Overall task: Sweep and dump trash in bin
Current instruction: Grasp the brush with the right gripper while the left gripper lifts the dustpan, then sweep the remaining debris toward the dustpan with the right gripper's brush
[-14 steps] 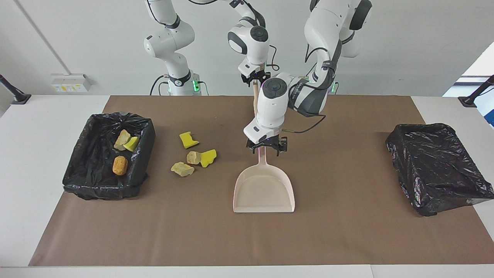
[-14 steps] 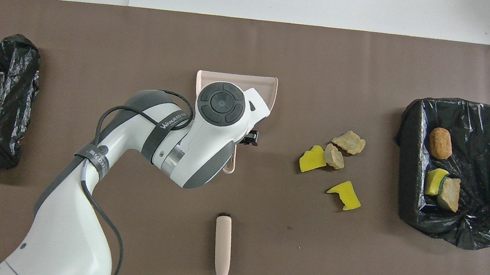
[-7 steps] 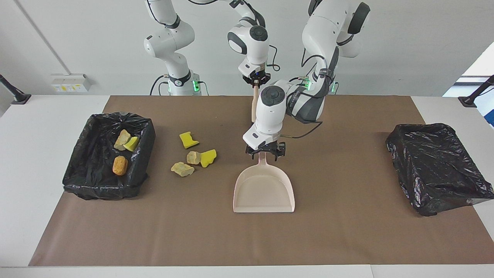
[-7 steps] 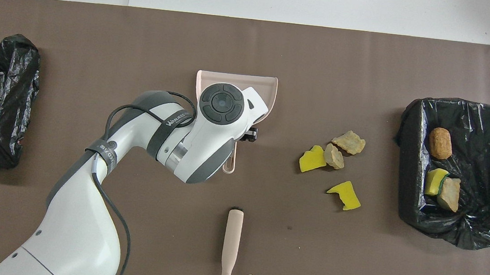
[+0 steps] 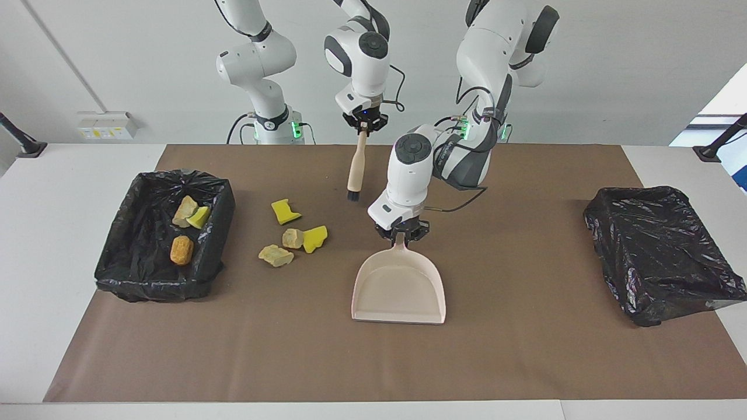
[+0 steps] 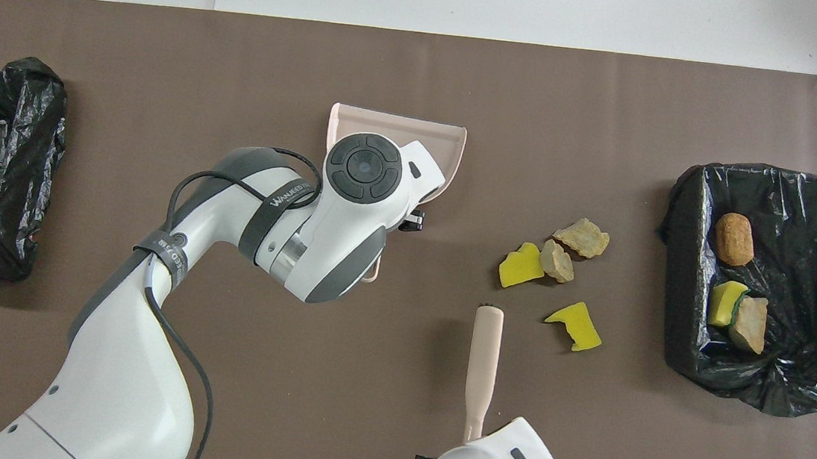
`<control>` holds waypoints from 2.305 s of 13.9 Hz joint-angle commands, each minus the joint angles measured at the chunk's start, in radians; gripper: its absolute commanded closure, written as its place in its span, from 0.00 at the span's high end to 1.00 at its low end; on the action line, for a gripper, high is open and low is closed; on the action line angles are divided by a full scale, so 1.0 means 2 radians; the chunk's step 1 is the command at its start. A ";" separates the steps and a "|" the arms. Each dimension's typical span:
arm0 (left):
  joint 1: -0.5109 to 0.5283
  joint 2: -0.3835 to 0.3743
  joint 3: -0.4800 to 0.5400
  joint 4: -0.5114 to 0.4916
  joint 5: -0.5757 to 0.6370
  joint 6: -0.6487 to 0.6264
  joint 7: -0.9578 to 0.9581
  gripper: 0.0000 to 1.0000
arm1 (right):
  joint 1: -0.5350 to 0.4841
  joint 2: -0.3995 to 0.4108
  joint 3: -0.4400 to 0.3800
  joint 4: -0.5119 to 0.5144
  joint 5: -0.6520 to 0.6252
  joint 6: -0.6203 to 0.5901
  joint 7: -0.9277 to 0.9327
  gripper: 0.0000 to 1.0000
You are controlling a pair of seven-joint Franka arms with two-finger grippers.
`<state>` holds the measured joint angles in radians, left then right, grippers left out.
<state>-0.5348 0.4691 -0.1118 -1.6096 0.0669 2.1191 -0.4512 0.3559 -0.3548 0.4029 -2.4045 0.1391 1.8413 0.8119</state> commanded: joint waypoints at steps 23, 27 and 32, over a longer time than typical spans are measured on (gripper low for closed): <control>-0.025 -0.178 0.001 -0.232 0.109 -0.036 0.542 0.00 | -0.137 0.210 0.011 0.113 -0.037 0.048 -0.238 0.00; -0.020 -0.185 0.001 -0.249 0.108 -0.026 0.542 0.00 | -0.140 0.203 0.006 0.129 -0.049 0.008 -0.240 0.00; -0.017 -0.184 0.001 -0.250 0.107 -0.016 0.542 0.00 | -0.171 0.148 0.003 0.149 -0.119 -0.116 -0.214 0.00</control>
<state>-0.5714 0.1367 -0.1143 -2.0628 0.2585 2.0617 0.6306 0.0340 0.0060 0.4028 -2.0640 -0.0524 1.6406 0.3538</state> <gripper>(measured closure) 0.683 0.731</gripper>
